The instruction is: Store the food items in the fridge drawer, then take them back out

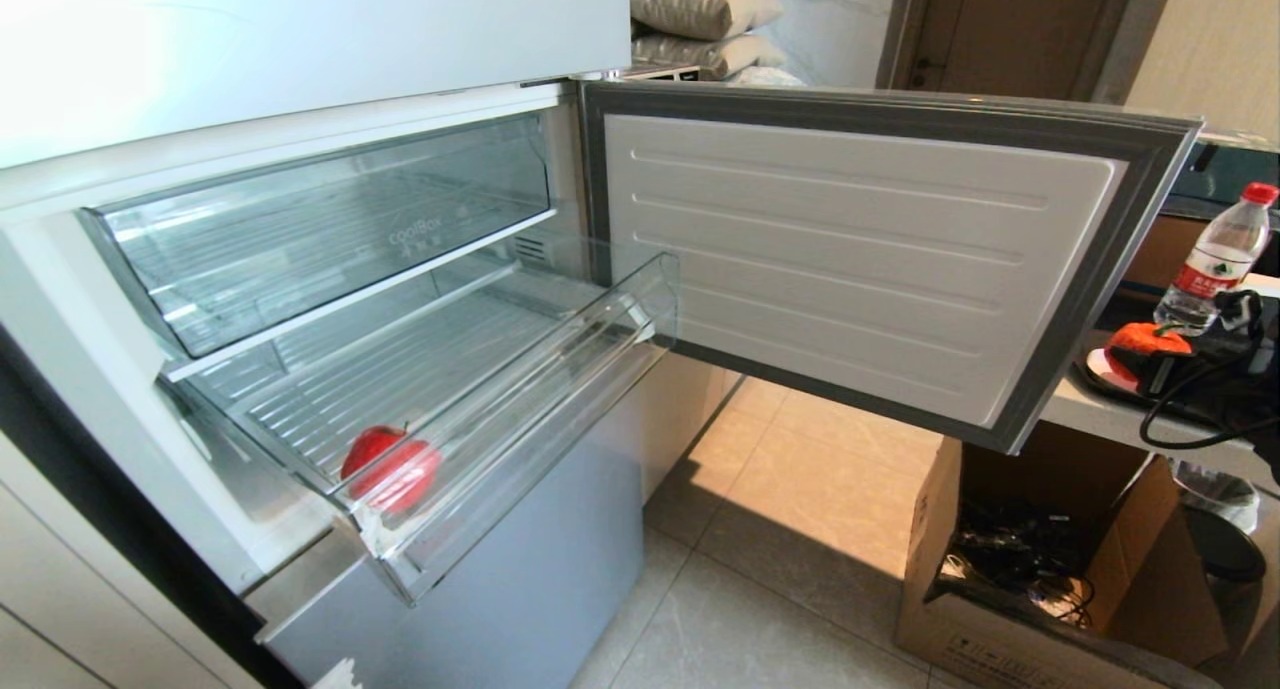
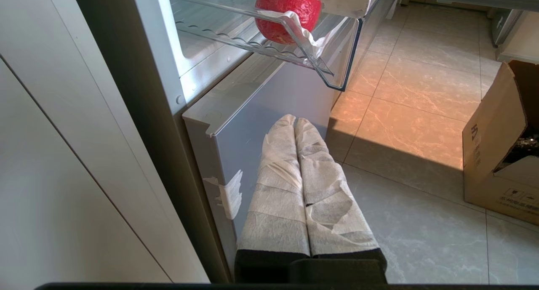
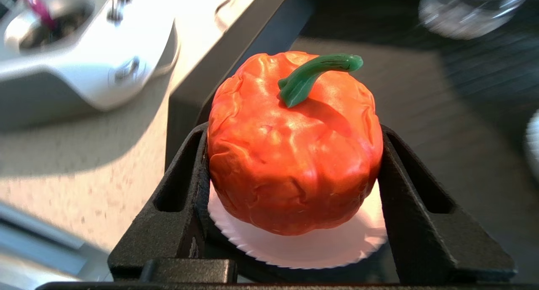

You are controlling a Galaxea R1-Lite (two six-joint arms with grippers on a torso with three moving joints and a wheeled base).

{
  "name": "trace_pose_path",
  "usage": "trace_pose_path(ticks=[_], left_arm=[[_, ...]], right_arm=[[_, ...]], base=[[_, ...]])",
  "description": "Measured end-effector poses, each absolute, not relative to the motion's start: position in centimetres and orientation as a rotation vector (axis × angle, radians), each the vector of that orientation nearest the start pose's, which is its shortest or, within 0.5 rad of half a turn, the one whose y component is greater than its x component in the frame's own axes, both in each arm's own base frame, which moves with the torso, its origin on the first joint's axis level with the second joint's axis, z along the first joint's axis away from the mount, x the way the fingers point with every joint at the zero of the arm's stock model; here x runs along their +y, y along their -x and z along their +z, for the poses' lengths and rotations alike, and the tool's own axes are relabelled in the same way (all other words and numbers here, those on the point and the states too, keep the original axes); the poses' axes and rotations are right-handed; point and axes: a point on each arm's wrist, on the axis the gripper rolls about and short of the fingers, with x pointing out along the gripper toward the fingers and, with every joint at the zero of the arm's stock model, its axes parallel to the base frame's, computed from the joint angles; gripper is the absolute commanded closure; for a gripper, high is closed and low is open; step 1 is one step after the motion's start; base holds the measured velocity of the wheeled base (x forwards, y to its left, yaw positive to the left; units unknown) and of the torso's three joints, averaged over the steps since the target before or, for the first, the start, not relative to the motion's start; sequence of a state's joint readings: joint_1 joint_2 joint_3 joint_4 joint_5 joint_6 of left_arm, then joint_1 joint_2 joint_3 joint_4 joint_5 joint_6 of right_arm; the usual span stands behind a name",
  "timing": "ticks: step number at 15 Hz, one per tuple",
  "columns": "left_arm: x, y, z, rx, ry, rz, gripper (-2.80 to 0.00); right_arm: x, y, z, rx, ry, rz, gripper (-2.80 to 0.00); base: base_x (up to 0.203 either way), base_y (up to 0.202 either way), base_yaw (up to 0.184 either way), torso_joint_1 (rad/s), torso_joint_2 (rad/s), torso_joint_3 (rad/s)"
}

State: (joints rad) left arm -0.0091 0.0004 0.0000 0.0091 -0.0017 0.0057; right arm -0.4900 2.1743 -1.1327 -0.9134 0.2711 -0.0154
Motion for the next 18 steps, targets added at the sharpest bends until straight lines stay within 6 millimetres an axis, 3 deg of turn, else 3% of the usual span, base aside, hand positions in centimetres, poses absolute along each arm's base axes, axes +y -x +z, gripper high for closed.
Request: trace_pose_path(ticks=[3,5,9,11,14,16,18], left_arm=[[0.0,2.3,7.5,0.010,-0.006,-0.011,0.00],[0.0,2.3,7.5,0.010,-0.006,-0.011,0.00],[0.0,2.3,7.5,0.010,-0.006,-0.011,0.00],[0.0,2.3,7.5,0.010,-0.006,-0.011,0.00],[0.0,2.3,7.5,0.010,-0.006,-0.011,0.00],[0.0,2.3,7.5,0.010,-0.006,-0.011,0.00],[0.0,2.3,7.5,0.010,-0.006,-0.011,0.00]], right_arm=[[-18.3,-35.2,14.7,0.101,-0.014,-0.282,0.00],[-16.6,-31.9,17.0,0.098,-0.010,-0.324,0.00],[-11.1,-21.9,21.2,0.069,0.003,-0.354,0.00],[-7.3,-16.8,21.7,0.061,0.006,-0.298,0.00],[-2.1,-10.2,19.0,0.134,-0.004,-0.105,0.00],[-0.6,-6.2,15.5,0.205,-0.004,-0.009,0.00],[-0.1,-3.7,13.0,0.211,0.021,0.033,0.00]], base=[[0.000,0.000,0.000,0.000,0.00,0.000],[0.000,0.000,0.000,0.000,0.00,0.000],[0.000,0.000,0.000,0.000,0.00,0.000],[0.000,0.000,0.000,0.000,0.00,0.000],[0.000,0.000,0.000,0.000,0.00,0.000],[0.000,0.000,0.000,0.000,0.00,0.000],[0.000,0.000,0.000,0.000,0.00,0.000]])
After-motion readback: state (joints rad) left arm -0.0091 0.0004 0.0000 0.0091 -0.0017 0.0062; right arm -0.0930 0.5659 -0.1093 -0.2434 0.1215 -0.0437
